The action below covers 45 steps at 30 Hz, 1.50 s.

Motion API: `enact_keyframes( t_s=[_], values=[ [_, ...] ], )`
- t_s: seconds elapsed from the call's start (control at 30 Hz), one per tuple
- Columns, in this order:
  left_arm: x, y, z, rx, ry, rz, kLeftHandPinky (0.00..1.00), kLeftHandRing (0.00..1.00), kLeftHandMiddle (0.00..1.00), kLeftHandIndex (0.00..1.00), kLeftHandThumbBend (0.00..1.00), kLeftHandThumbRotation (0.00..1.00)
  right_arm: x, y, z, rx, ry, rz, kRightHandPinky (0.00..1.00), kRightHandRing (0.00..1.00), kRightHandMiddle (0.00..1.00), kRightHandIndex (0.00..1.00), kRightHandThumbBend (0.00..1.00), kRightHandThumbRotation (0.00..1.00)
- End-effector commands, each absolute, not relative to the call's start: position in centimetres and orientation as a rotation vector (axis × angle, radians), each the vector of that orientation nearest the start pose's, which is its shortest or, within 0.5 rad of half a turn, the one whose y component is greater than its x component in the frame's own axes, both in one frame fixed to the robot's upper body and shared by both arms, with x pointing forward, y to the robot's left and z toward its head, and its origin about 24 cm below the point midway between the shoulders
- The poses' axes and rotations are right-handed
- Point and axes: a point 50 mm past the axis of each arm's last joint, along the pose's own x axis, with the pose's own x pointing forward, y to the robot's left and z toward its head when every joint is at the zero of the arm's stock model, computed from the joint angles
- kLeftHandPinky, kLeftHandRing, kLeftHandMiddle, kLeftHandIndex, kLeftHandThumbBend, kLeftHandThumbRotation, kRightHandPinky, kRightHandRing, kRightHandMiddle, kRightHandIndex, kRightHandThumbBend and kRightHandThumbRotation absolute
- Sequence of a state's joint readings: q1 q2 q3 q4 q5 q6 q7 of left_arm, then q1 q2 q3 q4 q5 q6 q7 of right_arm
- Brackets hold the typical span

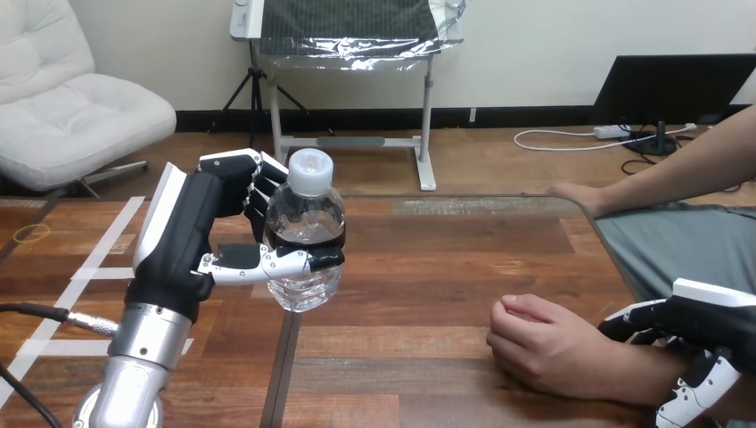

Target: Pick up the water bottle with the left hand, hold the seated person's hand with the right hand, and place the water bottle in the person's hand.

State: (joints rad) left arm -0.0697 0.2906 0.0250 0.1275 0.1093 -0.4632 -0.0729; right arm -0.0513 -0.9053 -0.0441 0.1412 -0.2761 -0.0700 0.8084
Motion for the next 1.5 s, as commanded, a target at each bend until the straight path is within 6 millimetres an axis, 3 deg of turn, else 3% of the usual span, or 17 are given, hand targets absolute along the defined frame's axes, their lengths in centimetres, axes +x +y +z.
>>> enact_keyframes(
  t_s=[0.0,0.53,1.1,1.47],
  values=[
    [26.4,19.6,10.2,0.401,-0.478,-0.091,0.24,0.29,0.34,0.37,0.72,0.0,25.3,-30.3,9.7,-1.131,0.485,0.662,0.74,0.82,0.86,0.83,1.0,0.05],
    [26.3,19.5,10.2,0.402,-0.478,-0.095,0.24,0.29,0.34,0.37,0.72,0.0,25.7,-29.5,7.9,-1.153,0.506,0.682,0.66,0.73,0.8,0.77,1.0,0.09],
    [26.3,19.6,10.4,0.404,-0.48,-0.092,0.24,0.29,0.34,0.37,0.71,0.0,26.5,-29.2,6.2,-1.174,0.527,0.709,0.61,0.64,0.69,0.7,0.99,0.01],
    [26.2,19.7,10.3,0.41,-0.476,-0.088,0.24,0.3,0.34,0.37,0.71,0.0,26.9,-29.0,5.2,-1.222,0.534,0.702,0.54,0.59,0.64,0.65,0.95,0.03]
  ],
)
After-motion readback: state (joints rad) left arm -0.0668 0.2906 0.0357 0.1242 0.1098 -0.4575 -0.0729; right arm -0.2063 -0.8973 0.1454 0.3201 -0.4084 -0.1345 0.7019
